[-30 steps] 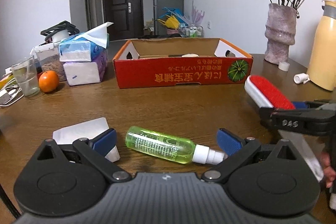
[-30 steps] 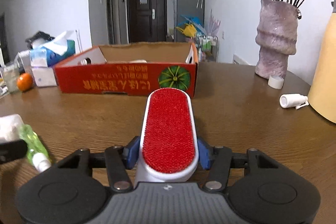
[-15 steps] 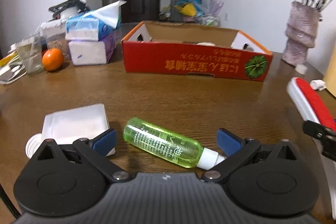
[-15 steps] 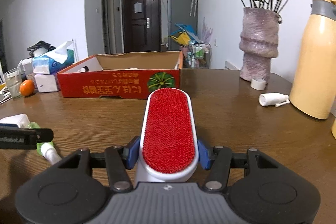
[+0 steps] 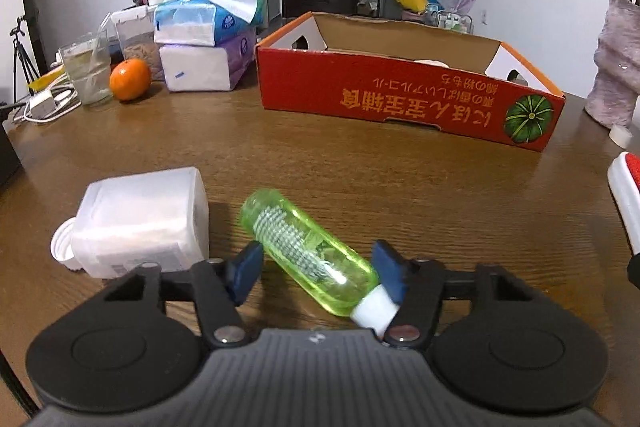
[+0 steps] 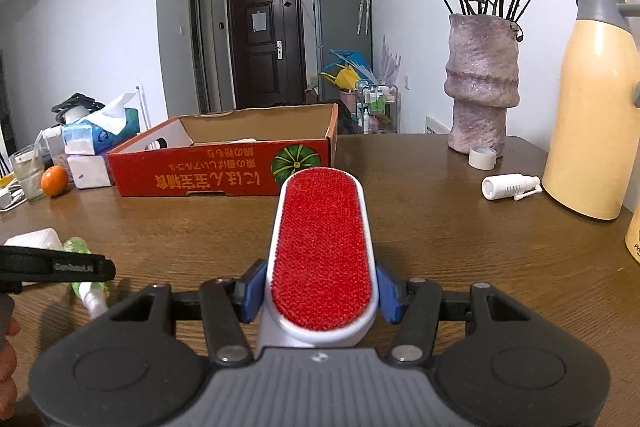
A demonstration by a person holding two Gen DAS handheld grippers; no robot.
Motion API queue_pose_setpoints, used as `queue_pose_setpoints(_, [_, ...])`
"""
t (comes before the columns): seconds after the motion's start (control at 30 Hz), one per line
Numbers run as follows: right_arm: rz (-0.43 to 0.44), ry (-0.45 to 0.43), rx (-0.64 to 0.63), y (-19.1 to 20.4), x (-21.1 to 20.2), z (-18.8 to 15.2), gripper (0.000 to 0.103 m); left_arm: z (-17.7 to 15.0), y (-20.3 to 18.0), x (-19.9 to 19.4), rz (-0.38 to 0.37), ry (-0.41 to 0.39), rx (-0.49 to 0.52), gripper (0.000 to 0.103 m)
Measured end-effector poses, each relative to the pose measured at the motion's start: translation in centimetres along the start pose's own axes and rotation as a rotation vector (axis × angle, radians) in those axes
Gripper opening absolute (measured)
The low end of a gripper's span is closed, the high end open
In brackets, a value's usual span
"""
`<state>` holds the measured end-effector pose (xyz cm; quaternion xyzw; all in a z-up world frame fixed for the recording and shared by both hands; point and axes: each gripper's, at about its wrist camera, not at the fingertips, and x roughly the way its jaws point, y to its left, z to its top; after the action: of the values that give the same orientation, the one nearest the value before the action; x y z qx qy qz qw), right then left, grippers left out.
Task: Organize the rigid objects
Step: 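Grasp the green spray bottle with the left tool while the right tool grasps the red lint brush, then lift the green bottle upright with the left tool while the right tool holds the lint brush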
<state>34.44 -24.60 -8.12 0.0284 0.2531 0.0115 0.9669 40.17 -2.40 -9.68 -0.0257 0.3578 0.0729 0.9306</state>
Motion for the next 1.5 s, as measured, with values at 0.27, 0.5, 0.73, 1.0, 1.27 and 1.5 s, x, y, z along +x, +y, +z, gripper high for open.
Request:
queue_pose_setpoints(0.27, [0.016,-0.008,0.011,-0.3,-0.4,0.1,0.055,-0.3,-0.1,0.0,-0.04,0.015,0.019,0.033])
queue_pose_setpoints(0.5, [0.026,-0.01,0.011,-0.5,-0.6,0.1,0.055,-0.3,-0.2,0.0,-0.053,0.014,0.034,0.032])
queue_pose_setpoints(0.73, [0.03,-0.009,0.011,-0.5,-0.7,0.1,0.055,-0.4,-0.2,-0.3,-0.086,0.009,0.047,0.032])
queue_pose_setpoints(1.0, [0.029,-0.008,0.01,-0.4,-0.6,0.1,0.055,-0.3,-0.3,-1.7,-0.109,-0.046,0.063,0.032])
queue_pose_setpoints(1.27, [0.029,-0.006,0.009,-0.4,-0.6,0.1,0.055,-0.1,-0.4,-2.4,-0.125,-0.068,0.068,0.032])
queue_pose_setpoints(1.5, [0.028,-0.004,0.008,-0.3,-0.5,0.0,0.055,-0.6,-0.1,-0.8,-0.12,0.032,0.057,0.033])
